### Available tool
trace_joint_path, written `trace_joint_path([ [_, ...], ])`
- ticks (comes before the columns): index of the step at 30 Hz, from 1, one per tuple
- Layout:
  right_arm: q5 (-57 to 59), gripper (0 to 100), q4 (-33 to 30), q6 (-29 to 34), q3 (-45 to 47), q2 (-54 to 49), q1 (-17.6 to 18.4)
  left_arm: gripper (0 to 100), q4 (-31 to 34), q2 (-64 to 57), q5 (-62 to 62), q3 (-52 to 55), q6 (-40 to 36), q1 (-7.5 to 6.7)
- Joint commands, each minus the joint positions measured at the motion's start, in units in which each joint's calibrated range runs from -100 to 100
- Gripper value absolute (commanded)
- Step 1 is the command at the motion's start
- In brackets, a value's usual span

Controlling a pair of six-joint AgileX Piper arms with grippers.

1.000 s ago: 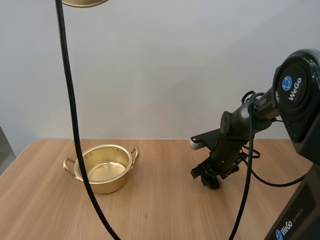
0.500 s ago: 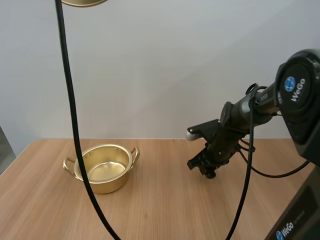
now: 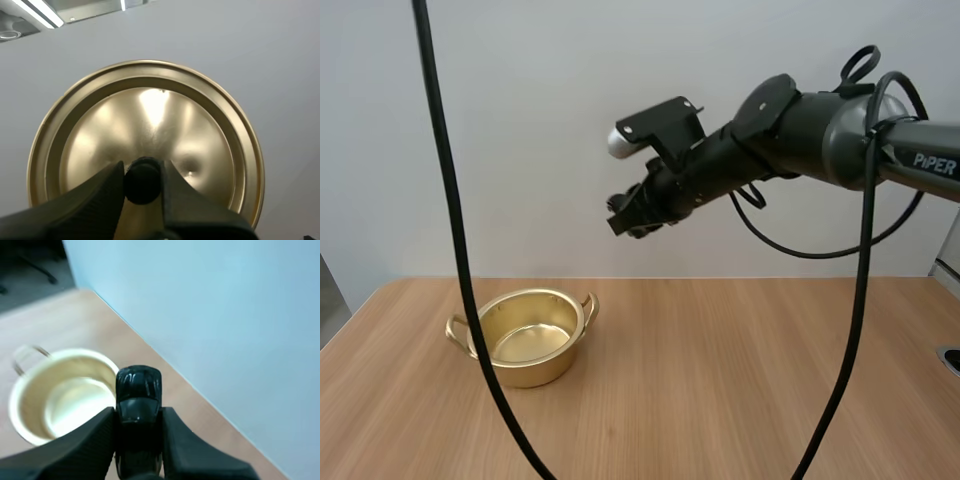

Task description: Open the pot, put the car inside, and close it

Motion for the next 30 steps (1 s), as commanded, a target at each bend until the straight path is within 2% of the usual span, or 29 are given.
trace_joint_path([
  [1, -3.5, 0, 3.0, 0.0, -0.9, 2.2, 6.6, 0, 0.0, -0.8, 0.0, -0.1, 0.0, -0.01],
  [5, -7.1, 0, 1.1, -0.1, -2.1, 7.9, 10.5, 0, -0.1, -2.1, -1.0, -0.1, 0.0, -0.01],
  [9, -7.7, 0, -1.6, -0.1, -4.1, 14.8, 12.6, 0, -0.1, -2.3, -1.4, -0.8, 0.0, -0.01],
  [19, -8.6, 0, -7.5, -0.1, -5.8, 28.8, 13.4, 0, -0.2, -2.9, -1.0, -1.7, 0.0, 0.05],
  [24, -10.3, 0, -8.2, -1.5, -5.8, 33.7, 13.6, 0, -0.3, -2.9, -0.5, -1.7, 0.0, 0.05],
  [30, -15.9, 0, -8.7, -3.3, -6.2, 36.7, 15.4, 0, -1.5, -2.9, -0.5, -1.7, 0.0, 0.05],
])
